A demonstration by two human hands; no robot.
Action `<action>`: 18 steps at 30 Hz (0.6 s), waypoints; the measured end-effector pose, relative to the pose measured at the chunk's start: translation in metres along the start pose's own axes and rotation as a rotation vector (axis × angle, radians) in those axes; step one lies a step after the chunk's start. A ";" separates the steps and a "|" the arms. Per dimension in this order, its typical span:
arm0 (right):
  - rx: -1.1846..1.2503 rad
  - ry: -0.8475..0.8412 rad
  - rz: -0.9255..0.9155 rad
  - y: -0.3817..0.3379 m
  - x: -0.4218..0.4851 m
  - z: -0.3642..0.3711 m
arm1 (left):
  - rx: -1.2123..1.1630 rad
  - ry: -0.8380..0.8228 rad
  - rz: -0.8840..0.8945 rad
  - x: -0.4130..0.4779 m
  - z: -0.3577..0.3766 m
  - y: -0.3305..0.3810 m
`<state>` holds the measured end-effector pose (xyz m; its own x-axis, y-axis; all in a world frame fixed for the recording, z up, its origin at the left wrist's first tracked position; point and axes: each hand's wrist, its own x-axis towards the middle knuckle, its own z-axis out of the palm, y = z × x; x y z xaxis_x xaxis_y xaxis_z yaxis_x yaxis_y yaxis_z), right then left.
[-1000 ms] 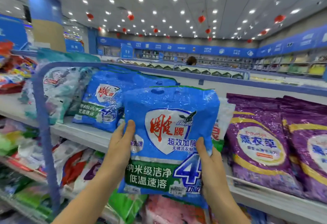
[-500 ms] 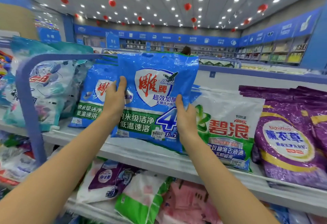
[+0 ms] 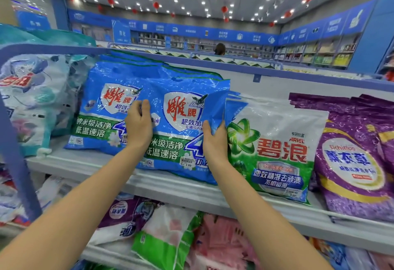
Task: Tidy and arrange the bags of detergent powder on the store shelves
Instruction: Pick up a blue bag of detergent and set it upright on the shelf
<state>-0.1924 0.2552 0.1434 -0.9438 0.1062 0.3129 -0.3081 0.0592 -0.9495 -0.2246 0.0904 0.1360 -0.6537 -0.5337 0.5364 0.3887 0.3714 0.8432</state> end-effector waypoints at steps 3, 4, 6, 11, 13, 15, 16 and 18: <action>-0.045 -0.053 -0.022 -0.005 0.000 -0.004 | -0.046 -0.008 0.059 0.002 -0.007 0.013; -0.061 -0.075 -0.037 -0.007 -0.002 -0.006 | -0.032 -0.009 0.094 0.001 -0.011 0.018; -0.120 -0.115 -0.092 -0.011 -0.009 -0.010 | 0.065 -0.014 0.205 -0.006 -0.019 0.021; -0.408 -0.114 -0.380 -0.014 -0.009 -0.006 | 0.424 -0.164 0.500 -0.047 -0.034 0.011; -0.525 -0.126 -0.418 -0.013 -0.003 -0.006 | 0.553 -0.241 0.532 -0.059 -0.033 0.002; -0.609 -0.118 -0.474 -0.010 -0.003 -0.009 | 0.669 -0.297 0.510 -0.067 -0.030 -0.004; -0.629 -0.107 -0.541 -0.007 -0.006 -0.011 | 0.718 -0.316 0.496 -0.069 -0.029 -0.005; -0.695 -0.090 -0.761 0.002 -0.017 -0.020 | 0.790 -0.357 0.465 -0.070 -0.027 -0.009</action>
<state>-0.1742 0.2729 0.1366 -0.5419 -0.2726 0.7950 -0.7176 0.6425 -0.2689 -0.1650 0.1036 0.0915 -0.7537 0.0071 0.6572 0.1964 0.9567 0.2149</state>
